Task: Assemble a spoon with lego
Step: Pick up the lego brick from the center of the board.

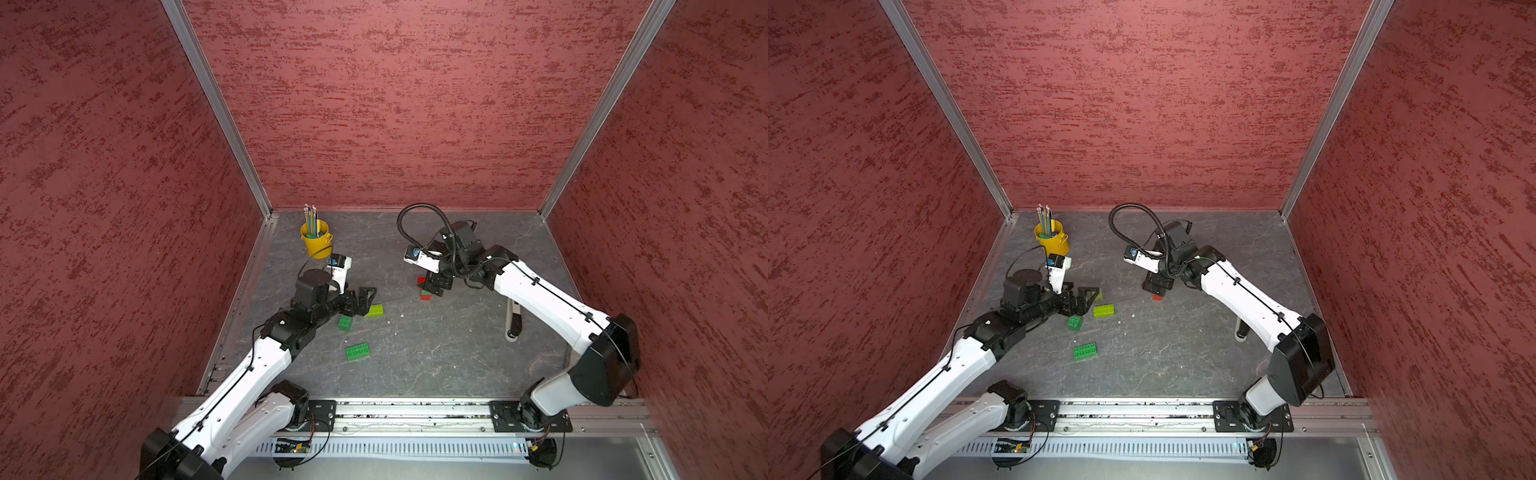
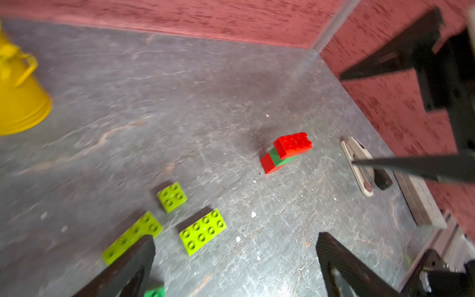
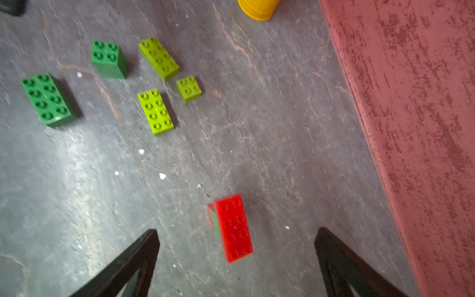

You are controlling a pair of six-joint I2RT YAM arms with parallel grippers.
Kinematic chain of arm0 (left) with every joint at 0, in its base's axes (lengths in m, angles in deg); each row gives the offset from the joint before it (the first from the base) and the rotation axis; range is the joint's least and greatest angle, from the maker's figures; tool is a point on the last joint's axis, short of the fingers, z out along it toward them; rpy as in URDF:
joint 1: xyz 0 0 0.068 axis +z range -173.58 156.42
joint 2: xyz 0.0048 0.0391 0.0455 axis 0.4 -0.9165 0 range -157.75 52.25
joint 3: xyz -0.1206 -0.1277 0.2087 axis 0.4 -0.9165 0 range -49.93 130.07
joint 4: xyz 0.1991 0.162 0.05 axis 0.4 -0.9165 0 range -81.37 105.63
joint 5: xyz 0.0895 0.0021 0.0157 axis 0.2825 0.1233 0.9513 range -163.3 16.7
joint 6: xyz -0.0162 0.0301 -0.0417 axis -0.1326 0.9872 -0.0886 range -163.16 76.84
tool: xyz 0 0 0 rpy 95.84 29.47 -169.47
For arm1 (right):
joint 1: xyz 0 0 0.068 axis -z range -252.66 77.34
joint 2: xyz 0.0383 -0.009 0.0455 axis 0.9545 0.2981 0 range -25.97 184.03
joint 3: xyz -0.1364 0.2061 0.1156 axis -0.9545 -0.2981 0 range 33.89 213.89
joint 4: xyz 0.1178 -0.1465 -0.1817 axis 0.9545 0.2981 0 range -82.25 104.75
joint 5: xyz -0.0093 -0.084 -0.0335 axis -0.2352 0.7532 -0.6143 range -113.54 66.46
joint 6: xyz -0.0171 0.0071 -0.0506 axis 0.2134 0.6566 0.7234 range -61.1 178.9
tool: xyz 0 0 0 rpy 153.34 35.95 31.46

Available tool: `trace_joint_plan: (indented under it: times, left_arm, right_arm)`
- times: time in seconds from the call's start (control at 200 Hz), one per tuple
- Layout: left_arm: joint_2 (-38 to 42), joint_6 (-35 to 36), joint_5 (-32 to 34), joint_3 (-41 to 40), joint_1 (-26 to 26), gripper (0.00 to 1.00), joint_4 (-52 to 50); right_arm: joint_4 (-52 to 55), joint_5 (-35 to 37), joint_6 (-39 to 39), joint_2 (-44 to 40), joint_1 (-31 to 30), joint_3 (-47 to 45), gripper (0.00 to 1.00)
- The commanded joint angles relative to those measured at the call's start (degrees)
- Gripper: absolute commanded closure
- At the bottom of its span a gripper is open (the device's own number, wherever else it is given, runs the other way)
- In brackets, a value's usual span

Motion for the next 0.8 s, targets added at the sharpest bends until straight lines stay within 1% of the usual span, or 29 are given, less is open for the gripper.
trace_joint_plan:
  times: [0.0, 0.06, 0.09, 0.155, 0.256, 0.316, 0.361, 0.411, 0.466, 0.506, 0.541, 0.676, 0.792]
  left_arm:
    - [2.9, -6.2, 3.4, 2.5, 4.2, 0.01, -12.7]
    - [3.7, -7.2, 1.7, 3.4, 8.0, 0.0, -15.6]
    - [3.9, -7.3, -0.1, 3.7, 9.9, 0.01, -16.6]
    - [3.9, -8.0, -2.5, 4.2, 13.3, 0.0, -18.7]
    - [4.0, -9.0, -4.9, 4.5, 17.0, 0.0, -21.2]
    - [4.5, -9.6, -6.3, 4.0, 18.7, 0.0, -21.6]
    - [4.9, -10.0, -7.0, 3.5, 20.3, 0.0, -21.6]
    - [5.4, -10.3, -8.4, 2.7, 21.9, 0.0, -21.1]
    - [5.9, -10.5, -10.0, 1.8, 23.5, 0.0, -20.6]
    - [6.2, -10.6, -10.4, 1.2, 24.3, 0.0, -20.6]
    - [6.4, -10.6, -10.5, 1.0, 24.8, 0.0, -20.5]
    - [4.8, -10.7, -11.8, 1.0, 27.4, 0.0, -20.3]
    - [2.9, -10.8, -13.8, 1.5, 29.2, 0.0, -20.8]
  right_arm:
    - [-3.9, 1.1, -9.5, -2.7, -3.8, -3.8, 0.02]
    - [-8.1, 1.2, -11.4, -4.2, -7.2, -7.4, 0.01]
    - [-10.3, 0.9, -12.5, -6.2, -8.6, -9.2, 0.01]
    - [-14.2, 1.0, -15.9, -6.9, -11.4, -11.8, 0.03]
    - [-18.5, 3.3, -21.8, -6.0, -15.9, -14.5, 0.08]
    - [-20.6, 2.1, -23.8, -5.0, -17.3, -16.3, 0.09]
    - [-22.3, 0.9, -22.7, -4.7, -18.8, -17.7, 0.11]
    - [-25.6, 0.5, -21.2, -2.4, -20.8, -20.0, 0.12]
    - [-30.1, -1.8, -20.9, -0.9, -21.8, -22.4, 0.13]
    - [-33.3, -3.4, -21.0, 0.5, -22.3, -23.5, 0.16]
    - [-35.3, -4.4, -20.6, 2.4, -22.7, -24.0, 0.16]
    - [-39.6, -5.6, -16.8, 9.2, -23.7, -23.4, 0.22]
    - [-41.1, -6.8, -14.4, 12.4, -24.2, -22.0, 0.25]
